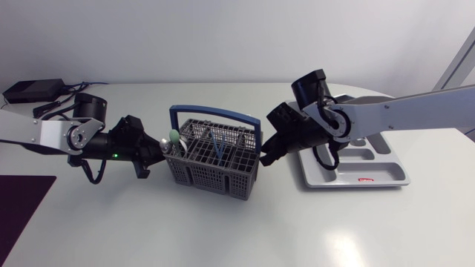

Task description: Unload the cutlery basket into the drawer organizer.

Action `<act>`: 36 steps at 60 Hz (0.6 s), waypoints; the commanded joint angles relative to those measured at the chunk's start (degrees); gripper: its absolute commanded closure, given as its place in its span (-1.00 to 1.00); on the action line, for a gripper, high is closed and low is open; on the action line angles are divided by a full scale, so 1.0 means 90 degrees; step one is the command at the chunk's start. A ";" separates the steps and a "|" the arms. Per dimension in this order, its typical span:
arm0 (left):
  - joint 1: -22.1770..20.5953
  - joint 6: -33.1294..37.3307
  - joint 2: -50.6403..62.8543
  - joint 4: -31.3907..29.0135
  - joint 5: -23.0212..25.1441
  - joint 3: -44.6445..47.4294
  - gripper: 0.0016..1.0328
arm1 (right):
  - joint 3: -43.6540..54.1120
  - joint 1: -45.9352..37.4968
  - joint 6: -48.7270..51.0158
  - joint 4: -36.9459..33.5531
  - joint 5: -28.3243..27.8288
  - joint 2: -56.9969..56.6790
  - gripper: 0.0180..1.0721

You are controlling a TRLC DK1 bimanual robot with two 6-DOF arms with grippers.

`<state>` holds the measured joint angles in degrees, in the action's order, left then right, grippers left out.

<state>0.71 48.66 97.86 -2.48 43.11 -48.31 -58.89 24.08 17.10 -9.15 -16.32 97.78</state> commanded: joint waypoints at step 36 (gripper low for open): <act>-0.0011 -0.0114 -0.0473 0.0090 0.0278 0.0222 0.45 | -0.0068 0.0030 -0.0074 0.0050 0.0065 -0.0024 0.89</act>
<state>0.32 49.06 94.02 -2.48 43.72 -43.68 -62.17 23.57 16.93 -8.86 -15.18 100.25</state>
